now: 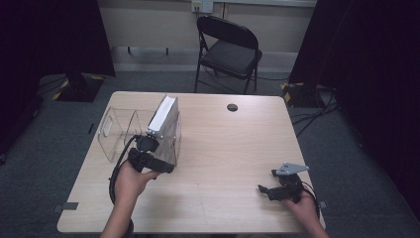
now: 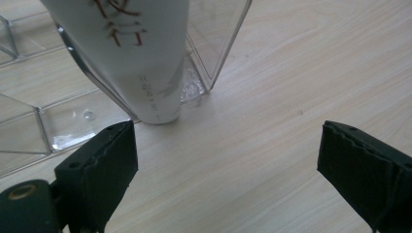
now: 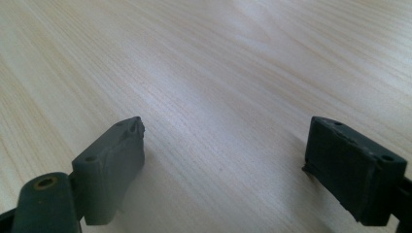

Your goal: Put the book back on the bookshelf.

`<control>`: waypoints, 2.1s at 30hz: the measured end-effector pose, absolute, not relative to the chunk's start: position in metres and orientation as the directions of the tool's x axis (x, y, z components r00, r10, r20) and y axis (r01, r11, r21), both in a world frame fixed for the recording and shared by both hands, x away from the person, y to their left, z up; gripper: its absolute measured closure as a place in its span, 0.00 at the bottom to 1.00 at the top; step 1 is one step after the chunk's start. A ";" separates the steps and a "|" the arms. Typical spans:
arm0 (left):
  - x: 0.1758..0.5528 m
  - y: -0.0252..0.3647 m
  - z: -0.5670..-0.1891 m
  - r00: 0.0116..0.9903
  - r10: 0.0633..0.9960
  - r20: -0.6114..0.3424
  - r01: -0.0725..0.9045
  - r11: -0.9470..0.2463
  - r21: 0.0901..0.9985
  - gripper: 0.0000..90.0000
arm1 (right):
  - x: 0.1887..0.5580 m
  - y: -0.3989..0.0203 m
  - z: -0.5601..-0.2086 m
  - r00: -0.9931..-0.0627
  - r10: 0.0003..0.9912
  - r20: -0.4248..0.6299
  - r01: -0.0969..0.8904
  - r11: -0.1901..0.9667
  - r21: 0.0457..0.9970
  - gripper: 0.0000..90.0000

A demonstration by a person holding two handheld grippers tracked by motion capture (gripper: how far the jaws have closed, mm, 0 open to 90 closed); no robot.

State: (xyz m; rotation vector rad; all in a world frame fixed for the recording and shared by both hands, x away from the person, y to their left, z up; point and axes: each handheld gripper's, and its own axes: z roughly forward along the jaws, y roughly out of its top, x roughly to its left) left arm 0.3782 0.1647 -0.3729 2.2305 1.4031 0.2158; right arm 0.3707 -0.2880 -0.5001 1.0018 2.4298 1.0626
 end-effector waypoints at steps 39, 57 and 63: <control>0.375 0.127 -0.408 0.519 0.834 -0.189 0.783 -0.375 0.496 0.08 | 0.371 -0.288 -0.500 -0.709 0.706 -0.001 0.479 0.482 0.734 0.15; 0.373 0.110 -0.424 0.543 0.808 -0.227 0.775 -0.379 0.505 0.08 | 0.371 -0.288 -0.500 -0.709 0.705 0.001 0.479 0.481 0.734 0.15; 0.374 0.103 -0.428 0.555 0.798 -0.236 0.771 -0.387 0.506 0.07 | 0.371 -0.288 -0.500 -0.709 0.705 0.000 0.479 0.482 0.734 0.15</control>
